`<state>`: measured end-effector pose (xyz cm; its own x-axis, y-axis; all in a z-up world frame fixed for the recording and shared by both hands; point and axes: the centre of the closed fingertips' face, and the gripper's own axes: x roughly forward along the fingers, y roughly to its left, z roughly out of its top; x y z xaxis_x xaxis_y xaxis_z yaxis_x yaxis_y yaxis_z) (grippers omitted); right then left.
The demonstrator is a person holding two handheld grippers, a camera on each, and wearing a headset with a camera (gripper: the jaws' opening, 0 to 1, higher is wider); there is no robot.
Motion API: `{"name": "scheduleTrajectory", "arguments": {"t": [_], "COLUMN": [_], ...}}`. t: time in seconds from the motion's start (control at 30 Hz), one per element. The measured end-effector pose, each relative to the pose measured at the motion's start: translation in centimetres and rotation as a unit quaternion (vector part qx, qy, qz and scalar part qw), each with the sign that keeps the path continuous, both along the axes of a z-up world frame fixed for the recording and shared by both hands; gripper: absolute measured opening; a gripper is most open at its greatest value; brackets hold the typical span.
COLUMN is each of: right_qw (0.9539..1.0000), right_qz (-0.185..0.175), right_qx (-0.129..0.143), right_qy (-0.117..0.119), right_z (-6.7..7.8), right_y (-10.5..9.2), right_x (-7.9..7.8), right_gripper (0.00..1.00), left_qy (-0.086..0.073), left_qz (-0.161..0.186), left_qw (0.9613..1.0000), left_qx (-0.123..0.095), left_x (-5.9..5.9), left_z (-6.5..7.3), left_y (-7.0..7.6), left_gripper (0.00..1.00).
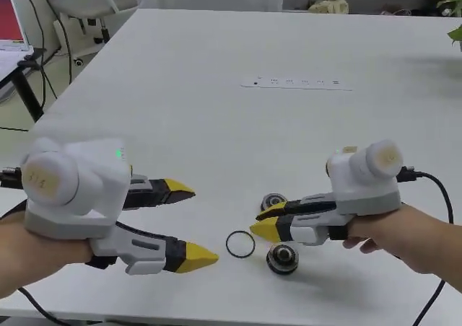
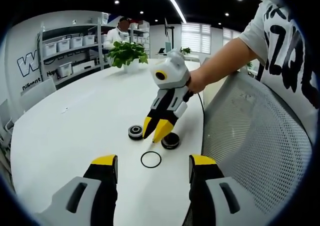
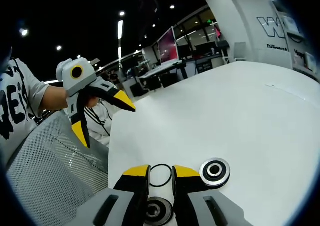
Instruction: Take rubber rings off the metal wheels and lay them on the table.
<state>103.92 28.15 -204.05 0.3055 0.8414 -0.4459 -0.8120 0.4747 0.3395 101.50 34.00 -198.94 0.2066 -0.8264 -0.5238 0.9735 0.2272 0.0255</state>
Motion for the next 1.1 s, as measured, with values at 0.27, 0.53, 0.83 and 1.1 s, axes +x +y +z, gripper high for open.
{"name": "scheduleTrajectory", "arguments": {"t": [0.27, 0.53, 0.83, 1.1], "right_qw": [0.9999, 0.9997, 0.9996, 0.9996], "right_qz": [-0.005, -0.011, -0.014, -0.006], "right_qx": [0.012, 0.013, 0.006, -0.008], "right_qy": [-0.009, -0.015, -0.024, -0.028], "right_z": [1.2, 1.9, 1.9, 1.2], "right_y": [-1.4, -3.2, -4.5, -4.8], "right_x": [-0.3, -0.8, -1.7, -2.5], "right_gripper": [0.18, 0.19, 0.22, 0.23], "left_qy": [-0.001, 0.0, -0.001, 0.003], "left_qz": [-0.024, -0.048, -0.068, -0.081], "left_qw": [0.9996, 0.9988, 0.9975, 0.9964], "left_qx": [0.011, 0.013, 0.02, 0.025], "left_x": [0.0, -0.5, -0.5, -0.5], "left_z": [0.1, 0.0, -0.5, -1.2], "left_y": [-1.3, -3.0, -4.4, -5.5], "left_gripper": [0.55, 0.54, 0.52, 0.5]}}
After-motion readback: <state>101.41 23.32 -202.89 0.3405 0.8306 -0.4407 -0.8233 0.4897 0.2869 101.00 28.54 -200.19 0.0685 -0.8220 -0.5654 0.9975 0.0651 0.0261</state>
